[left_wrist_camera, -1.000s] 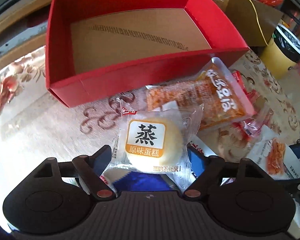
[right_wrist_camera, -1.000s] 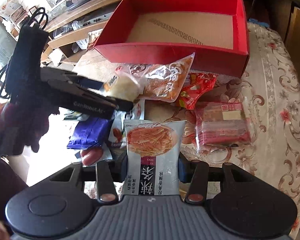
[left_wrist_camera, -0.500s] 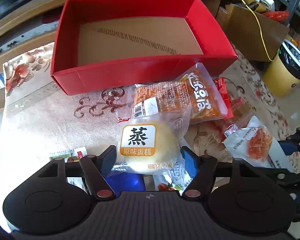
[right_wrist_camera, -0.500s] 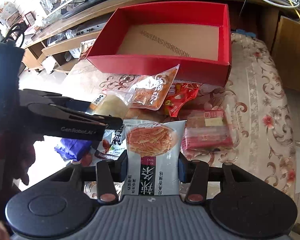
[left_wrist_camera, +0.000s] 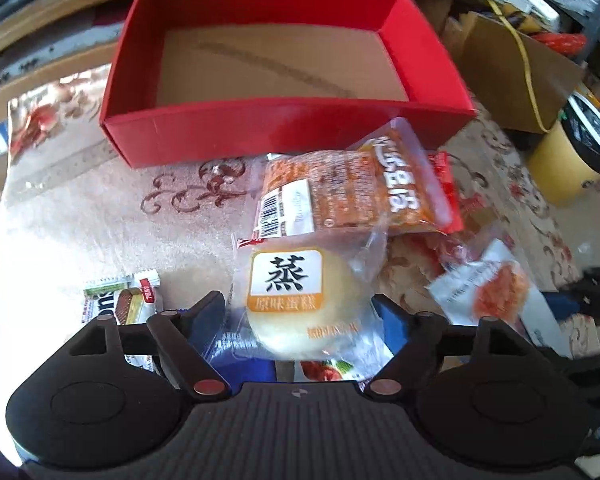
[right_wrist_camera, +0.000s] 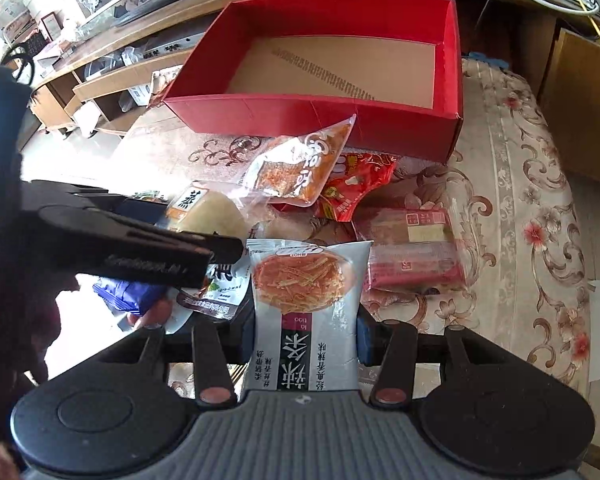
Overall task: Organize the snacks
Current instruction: 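Carry the steamed cake and spicy-strip packet with both grippers over the red box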
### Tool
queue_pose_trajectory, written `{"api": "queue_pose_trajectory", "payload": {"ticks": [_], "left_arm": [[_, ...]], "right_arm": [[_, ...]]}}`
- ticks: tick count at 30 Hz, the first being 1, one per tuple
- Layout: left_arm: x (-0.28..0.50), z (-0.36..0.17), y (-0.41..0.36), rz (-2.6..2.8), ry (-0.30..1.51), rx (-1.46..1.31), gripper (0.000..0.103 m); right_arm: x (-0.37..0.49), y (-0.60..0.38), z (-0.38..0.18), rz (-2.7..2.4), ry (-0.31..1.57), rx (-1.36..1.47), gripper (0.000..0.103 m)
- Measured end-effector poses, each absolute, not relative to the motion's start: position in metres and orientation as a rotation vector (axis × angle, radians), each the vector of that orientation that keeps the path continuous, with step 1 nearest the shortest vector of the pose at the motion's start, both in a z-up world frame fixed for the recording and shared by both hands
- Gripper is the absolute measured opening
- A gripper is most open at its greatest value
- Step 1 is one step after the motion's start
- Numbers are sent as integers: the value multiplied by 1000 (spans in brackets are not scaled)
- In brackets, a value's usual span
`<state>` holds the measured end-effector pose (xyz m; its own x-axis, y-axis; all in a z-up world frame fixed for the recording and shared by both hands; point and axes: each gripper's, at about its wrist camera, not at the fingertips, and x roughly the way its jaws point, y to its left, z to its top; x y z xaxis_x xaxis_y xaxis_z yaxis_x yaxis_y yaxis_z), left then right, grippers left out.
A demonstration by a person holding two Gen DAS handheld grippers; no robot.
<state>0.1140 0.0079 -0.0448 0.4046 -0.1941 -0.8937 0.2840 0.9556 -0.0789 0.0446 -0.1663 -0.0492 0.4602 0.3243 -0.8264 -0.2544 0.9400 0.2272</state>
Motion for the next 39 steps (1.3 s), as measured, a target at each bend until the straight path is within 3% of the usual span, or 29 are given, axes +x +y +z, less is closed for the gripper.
{"api": "queue_pose_trajectory", "payload": {"ticks": [7,18,39], "left_arm": [[117,-53,4,-270,1124,106,86],[102,-35,8,-265,1085,92,72],[73,28,24,-282,909,-59,71]], "right_arm": [[48,-166,-54,343,1045,61,45],[32,-165,-40,319,977,47,45],[8,-162,28,211,815,16,44]]}}
